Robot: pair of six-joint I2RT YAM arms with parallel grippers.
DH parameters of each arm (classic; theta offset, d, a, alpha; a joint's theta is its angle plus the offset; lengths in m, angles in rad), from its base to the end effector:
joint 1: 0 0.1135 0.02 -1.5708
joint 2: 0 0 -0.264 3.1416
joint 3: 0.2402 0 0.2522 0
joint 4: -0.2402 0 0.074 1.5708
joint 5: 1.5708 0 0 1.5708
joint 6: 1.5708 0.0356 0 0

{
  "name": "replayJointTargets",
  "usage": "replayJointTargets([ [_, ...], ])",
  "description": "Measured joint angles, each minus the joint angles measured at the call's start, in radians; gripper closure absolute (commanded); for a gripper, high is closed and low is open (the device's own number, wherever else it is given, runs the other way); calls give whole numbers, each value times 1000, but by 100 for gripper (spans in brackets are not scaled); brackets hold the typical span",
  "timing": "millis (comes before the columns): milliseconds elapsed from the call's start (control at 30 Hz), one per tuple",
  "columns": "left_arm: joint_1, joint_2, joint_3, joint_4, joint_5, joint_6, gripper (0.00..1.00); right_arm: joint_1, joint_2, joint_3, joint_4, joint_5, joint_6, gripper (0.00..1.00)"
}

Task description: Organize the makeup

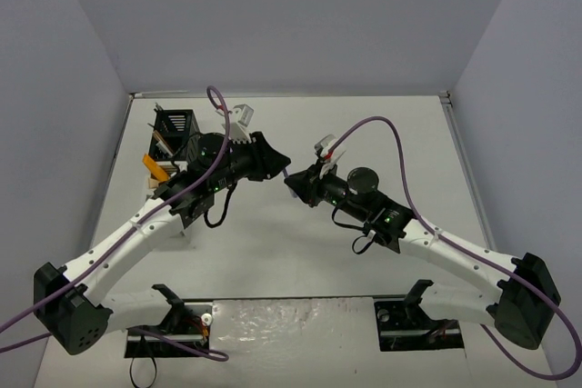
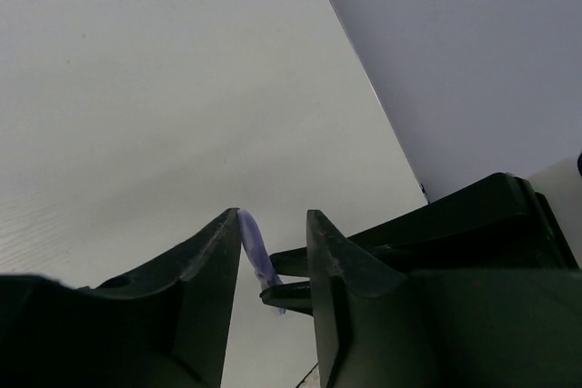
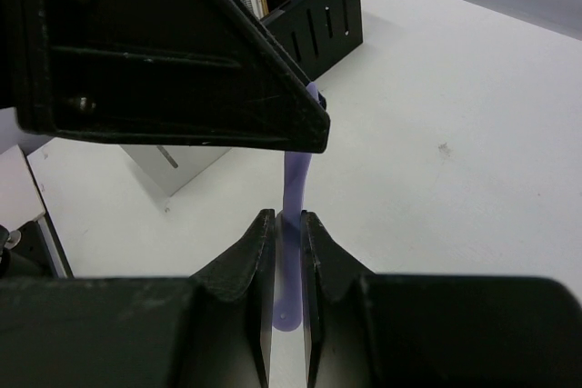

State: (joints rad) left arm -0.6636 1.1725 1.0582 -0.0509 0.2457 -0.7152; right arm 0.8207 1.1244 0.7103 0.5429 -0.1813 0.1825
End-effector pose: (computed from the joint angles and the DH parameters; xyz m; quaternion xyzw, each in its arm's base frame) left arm 0.2112 -0.1761 0.3707 0.0596 0.7591 -0.4802 0.4355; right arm 0.1743 0.1965 0.3220 -0.2708 0.6029 0.4121 0.6272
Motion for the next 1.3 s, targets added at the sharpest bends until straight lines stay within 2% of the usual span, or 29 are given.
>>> replayJointTargets([
  [100,-2,11,-1,19,3,-10,92,0,-1,-4,18,-4,4,100],
  [200,-2,21,-6,30,3,-19,99,0,-1,-8,28,-5,9,100],
  [300,-2,26,-8,34,4,-23,100,-1,-1,-10,30,-5,11,100],
  [367,-2,26,-8,34,4,-23,100,-1,-1,-11,31,-5,12,83],
  [400,-2,26,-8,34,4,-23,100,-1,-1,-11,31,-5,14,69],
  [467,-3,26,-8,32,4,-21,100,-1,-1,-11,34,-7,17,31],
  [533,-4,23,-8,17,-6,-11,100,-1,-1,-11,35,-7,19,14],
  [600,-5,11,-7,-28,-41,12,100,-1,-2,-11,28,-3,16,5],
  [700,-7,-27,-6,-116,-132,57,100,-1,-4,-6,-9,18,6,0],
  [833,46,-121,-1,-276,-335,106,100,-5,-13,-2,-70,57,-6,0],
  [900,109,-182,-1,-347,-415,118,100,-14,-22,-2,-99,71,-10,0],
  [1100,454,-353,-38,-485,-543,159,100,-83,-74,-8,-139,85,-13,0],
  [1300,617,-386,-80,-545,-539,214,100,-134,-108,-34,-145,78,-12,0],
])
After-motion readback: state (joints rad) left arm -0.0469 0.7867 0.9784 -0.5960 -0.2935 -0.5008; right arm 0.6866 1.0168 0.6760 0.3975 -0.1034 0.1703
